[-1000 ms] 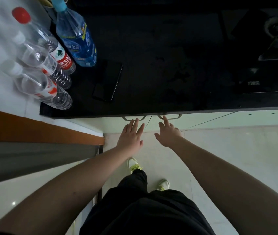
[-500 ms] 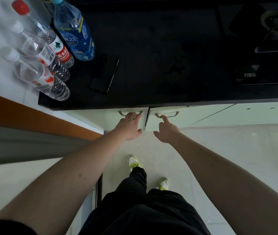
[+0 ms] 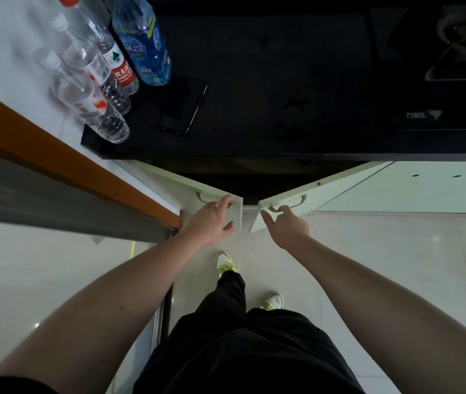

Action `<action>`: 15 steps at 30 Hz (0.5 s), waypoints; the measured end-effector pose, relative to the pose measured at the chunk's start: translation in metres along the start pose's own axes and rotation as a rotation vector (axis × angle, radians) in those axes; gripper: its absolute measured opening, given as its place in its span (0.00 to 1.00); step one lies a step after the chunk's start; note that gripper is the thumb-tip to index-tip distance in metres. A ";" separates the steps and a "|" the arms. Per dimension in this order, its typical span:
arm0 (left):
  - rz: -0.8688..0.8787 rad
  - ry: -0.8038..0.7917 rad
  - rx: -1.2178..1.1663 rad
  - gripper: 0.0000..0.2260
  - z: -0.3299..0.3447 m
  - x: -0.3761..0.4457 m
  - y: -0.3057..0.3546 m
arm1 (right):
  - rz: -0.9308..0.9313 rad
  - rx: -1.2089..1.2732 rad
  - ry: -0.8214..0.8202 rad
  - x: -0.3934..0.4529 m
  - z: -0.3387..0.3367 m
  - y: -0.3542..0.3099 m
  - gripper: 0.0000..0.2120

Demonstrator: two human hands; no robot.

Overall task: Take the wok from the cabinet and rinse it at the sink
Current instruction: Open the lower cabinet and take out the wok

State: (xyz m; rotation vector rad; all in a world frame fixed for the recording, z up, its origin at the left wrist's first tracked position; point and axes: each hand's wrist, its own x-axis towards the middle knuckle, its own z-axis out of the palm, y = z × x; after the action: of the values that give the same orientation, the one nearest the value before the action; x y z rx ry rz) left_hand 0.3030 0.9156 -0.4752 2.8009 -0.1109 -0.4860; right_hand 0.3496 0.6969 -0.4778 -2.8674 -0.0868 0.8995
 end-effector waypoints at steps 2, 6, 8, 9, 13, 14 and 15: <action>-0.036 0.001 -0.012 0.29 -0.002 -0.007 0.003 | 0.078 0.050 0.041 -0.013 0.005 0.006 0.44; -0.023 -0.070 0.081 0.32 -0.005 -0.012 0.007 | 0.164 0.099 0.093 -0.039 0.017 0.023 0.47; -0.034 -0.100 0.128 0.31 -0.002 -0.014 0.010 | 0.187 0.139 0.097 -0.051 0.023 0.036 0.46; -0.051 -0.103 0.131 0.31 0.000 -0.018 0.011 | 0.197 0.154 0.101 -0.056 0.026 0.043 0.44; -0.128 -0.099 0.028 0.31 0.014 -0.037 0.021 | 0.231 0.221 0.115 -0.075 0.036 0.070 0.37; -0.154 -0.087 0.009 0.31 0.017 -0.043 0.024 | 0.240 0.255 0.111 -0.079 0.038 0.077 0.35; -0.182 -0.071 0.009 0.30 0.018 -0.048 0.028 | 0.242 0.296 0.117 -0.083 0.040 0.084 0.33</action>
State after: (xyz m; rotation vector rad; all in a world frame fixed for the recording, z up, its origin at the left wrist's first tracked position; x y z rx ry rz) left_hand 0.2508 0.8898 -0.4682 2.8165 0.1289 -0.6285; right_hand 0.2598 0.6102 -0.4761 -2.6785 0.3797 0.7080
